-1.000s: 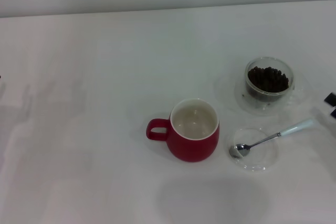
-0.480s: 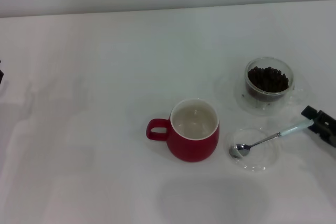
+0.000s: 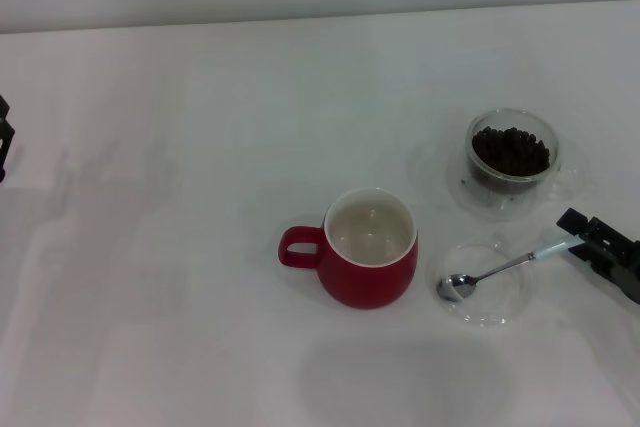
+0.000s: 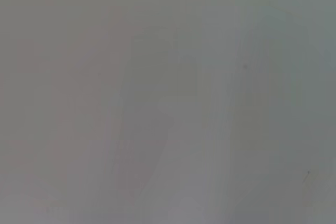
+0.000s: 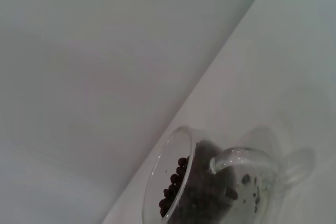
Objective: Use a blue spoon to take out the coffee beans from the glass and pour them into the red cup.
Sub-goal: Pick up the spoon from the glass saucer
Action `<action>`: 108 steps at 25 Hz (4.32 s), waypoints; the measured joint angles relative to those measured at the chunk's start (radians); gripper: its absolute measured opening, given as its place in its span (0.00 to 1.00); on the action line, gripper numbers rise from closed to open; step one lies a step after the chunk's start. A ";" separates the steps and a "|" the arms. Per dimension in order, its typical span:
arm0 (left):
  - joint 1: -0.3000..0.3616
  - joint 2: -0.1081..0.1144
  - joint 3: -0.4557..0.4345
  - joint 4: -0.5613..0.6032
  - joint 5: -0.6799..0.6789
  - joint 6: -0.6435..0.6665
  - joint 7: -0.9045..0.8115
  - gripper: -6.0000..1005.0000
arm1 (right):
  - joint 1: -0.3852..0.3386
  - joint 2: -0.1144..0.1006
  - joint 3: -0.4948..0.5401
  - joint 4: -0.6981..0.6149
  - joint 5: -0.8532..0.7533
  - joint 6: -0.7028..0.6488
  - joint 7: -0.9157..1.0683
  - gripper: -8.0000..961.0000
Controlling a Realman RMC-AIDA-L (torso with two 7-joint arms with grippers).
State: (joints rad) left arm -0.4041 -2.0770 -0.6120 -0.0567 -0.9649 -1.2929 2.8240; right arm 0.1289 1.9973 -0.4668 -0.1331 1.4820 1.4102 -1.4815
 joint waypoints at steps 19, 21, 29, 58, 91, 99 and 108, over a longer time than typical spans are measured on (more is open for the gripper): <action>-0.011 -0.001 0.000 0.000 0.000 0.020 0.000 0.57 | 0.003 -0.007 -0.023 -0.005 0.000 0.042 0.003 0.70; -0.012 -0.001 0.000 0.000 0.000 0.021 0.000 0.57 | 0.003 -0.007 -0.025 -0.005 0.000 0.038 0.003 0.69; -0.026 -0.002 0.000 -0.004 0.000 0.065 0.000 0.57 | 0.004 -0.009 -0.035 -0.003 0.000 0.035 0.017 0.69; -0.043 0.000 0.000 -0.003 -0.002 0.072 0.000 0.57 | 0.014 -0.015 -0.042 -0.008 0.000 0.019 0.017 0.42; -0.052 -0.002 0.000 -0.002 -0.001 0.086 0.000 0.57 | 0.037 -0.002 -0.046 -0.006 0.000 -0.026 0.007 0.30; -0.049 -0.002 0.000 -0.003 -0.001 0.086 0.000 0.57 | 0.037 -0.002 -0.045 -0.006 0.000 -0.051 0.006 0.29; -0.049 -0.002 0.000 -0.002 -0.001 0.086 0.000 0.57 | 0.040 0.000 -0.047 -0.007 0.003 -0.047 0.005 0.29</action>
State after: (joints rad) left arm -0.4531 -2.0795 -0.6121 -0.0585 -0.9664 -1.2072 2.8240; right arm 0.1689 1.9970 -0.5141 -0.1401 1.4855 1.3628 -1.4765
